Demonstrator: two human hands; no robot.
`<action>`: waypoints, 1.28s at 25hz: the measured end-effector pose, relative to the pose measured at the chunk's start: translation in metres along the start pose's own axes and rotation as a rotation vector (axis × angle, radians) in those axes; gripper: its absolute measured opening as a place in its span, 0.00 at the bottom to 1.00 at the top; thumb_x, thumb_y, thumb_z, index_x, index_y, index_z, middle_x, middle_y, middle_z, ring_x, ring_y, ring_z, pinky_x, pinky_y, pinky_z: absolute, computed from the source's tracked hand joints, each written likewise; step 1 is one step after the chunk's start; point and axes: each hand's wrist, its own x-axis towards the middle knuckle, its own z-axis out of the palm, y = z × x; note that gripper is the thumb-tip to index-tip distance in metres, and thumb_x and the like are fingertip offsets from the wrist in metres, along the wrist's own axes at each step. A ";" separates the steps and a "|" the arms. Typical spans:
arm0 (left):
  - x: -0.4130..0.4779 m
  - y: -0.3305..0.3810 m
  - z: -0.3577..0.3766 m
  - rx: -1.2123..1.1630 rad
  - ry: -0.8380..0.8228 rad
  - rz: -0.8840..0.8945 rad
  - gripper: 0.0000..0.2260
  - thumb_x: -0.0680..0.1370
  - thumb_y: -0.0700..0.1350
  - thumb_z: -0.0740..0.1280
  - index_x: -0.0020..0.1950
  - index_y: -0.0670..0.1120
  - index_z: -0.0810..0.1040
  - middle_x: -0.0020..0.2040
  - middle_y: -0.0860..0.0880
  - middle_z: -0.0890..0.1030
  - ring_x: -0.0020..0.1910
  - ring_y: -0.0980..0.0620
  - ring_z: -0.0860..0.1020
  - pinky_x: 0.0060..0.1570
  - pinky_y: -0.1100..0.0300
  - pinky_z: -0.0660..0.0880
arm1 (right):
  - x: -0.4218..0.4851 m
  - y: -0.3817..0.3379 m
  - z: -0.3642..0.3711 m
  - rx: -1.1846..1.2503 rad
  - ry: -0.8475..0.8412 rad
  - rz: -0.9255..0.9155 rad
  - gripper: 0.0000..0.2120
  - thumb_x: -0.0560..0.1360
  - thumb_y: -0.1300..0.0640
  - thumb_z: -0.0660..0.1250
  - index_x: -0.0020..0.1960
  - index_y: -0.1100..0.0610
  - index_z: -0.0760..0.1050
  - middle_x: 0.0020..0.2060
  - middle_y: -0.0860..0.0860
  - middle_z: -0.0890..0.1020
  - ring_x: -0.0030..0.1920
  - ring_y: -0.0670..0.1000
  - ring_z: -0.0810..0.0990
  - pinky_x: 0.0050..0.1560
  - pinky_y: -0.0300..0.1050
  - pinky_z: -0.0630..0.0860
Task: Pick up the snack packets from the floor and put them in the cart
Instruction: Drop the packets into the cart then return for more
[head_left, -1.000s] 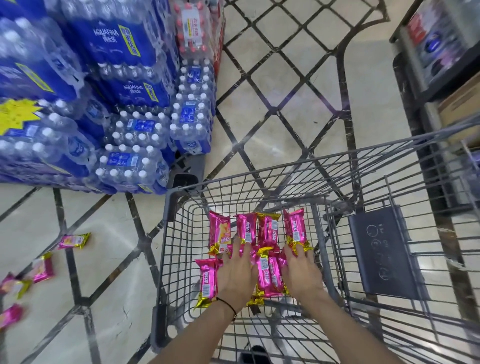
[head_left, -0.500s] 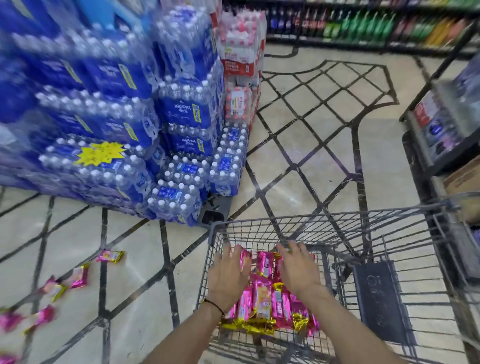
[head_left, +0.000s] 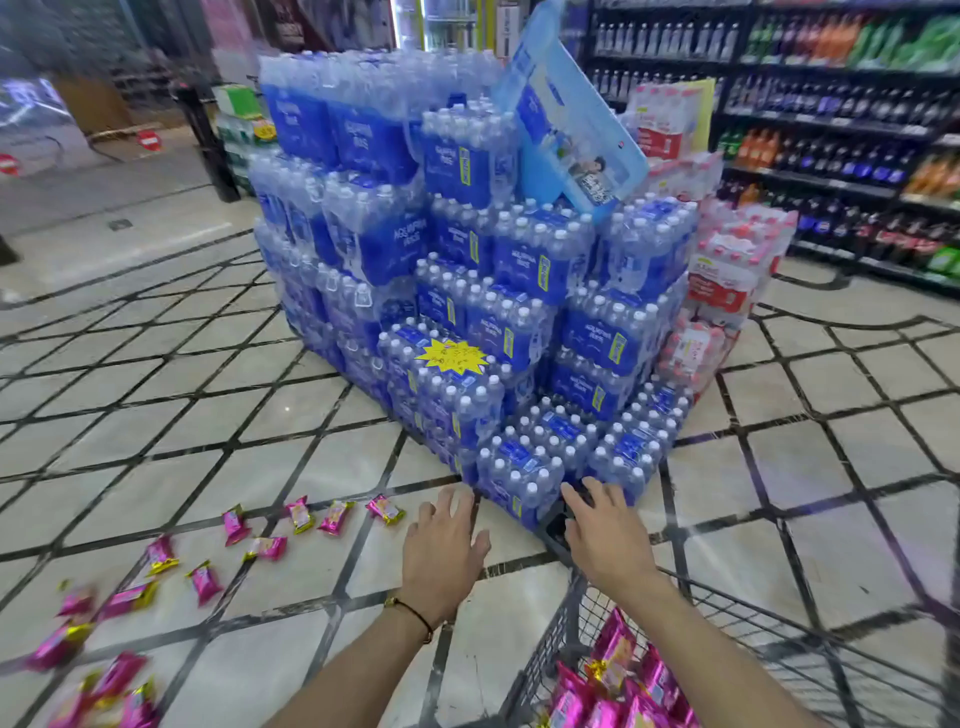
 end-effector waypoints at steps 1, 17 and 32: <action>-0.004 -0.019 -0.010 -0.001 0.025 -0.031 0.23 0.79 0.57 0.60 0.71 0.50 0.68 0.68 0.48 0.72 0.61 0.43 0.72 0.57 0.50 0.73 | 0.010 -0.020 -0.005 -0.007 0.008 -0.042 0.22 0.75 0.54 0.65 0.69 0.53 0.72 0.63 0.56 0.76 0.60 0.61 0.73 0.48 0.56 0.78; -0.070 -0.298 -0.107 -0.050 0.050 -0.292 0.21 0.82 0.60 0.56 0.70 0.49 0.67 0.62 0.48 0.78 0.61 0.46 0.74 0.54 0.52 0.75 | 0.071 -0.329 -0.007 -0.091 -0.038 -0.391 0.23 0.73 0.55 0.63 0.68 0.52 0.70 0.64 0.55 0.74 0.62 0.60 0.71 0.53 0.57 0.77; -0.006 -0.426 -0.109 -0.070 0.010 -0.287 0.20 0.80 0.56 0.58 0.69 0.49 0.68 0.63 0.47 0.76 0.62 0.44 0.72 0.59 0.50 0.72 | 0.149 -0.442 0.027 -0.101 -0.110 -0.415 0.25 0.73 0.49 0.56 0.69 0.50 0.71 0.64 0.52 0.75 0.64 0.59 0.71 0.56 0.56 0.75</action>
